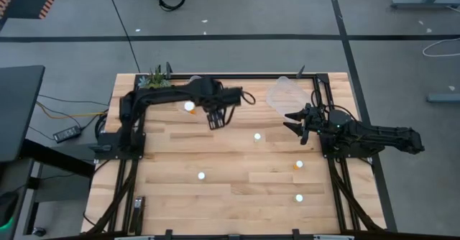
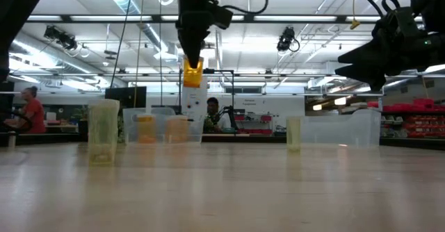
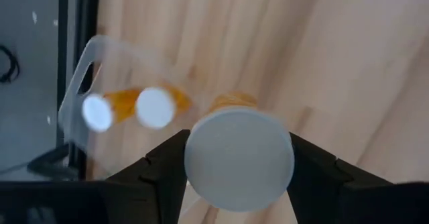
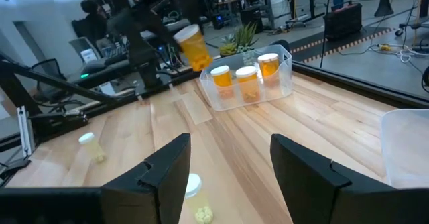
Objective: Pick and place medicine bottles into bin by pill shape (circle, oval)
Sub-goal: Put the large orange pill bottle into the left transparent bin
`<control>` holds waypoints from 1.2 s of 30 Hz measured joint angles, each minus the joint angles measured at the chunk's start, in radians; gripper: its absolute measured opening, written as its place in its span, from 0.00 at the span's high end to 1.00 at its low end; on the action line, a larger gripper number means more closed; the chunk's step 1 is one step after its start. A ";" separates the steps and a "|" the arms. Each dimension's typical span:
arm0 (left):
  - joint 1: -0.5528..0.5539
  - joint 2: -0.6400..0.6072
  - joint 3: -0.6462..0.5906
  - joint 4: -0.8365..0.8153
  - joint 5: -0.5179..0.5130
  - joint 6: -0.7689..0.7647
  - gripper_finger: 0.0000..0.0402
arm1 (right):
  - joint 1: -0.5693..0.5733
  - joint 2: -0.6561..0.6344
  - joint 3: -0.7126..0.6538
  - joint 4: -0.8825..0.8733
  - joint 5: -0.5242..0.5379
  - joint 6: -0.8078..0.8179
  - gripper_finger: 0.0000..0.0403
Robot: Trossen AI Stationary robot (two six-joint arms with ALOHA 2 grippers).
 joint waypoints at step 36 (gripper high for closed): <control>0.223 -0.298 -0.474 0.307 0.122 0.017 0.47 | 0.000 0.002 0.000 0.002 0.000 0.000 0.47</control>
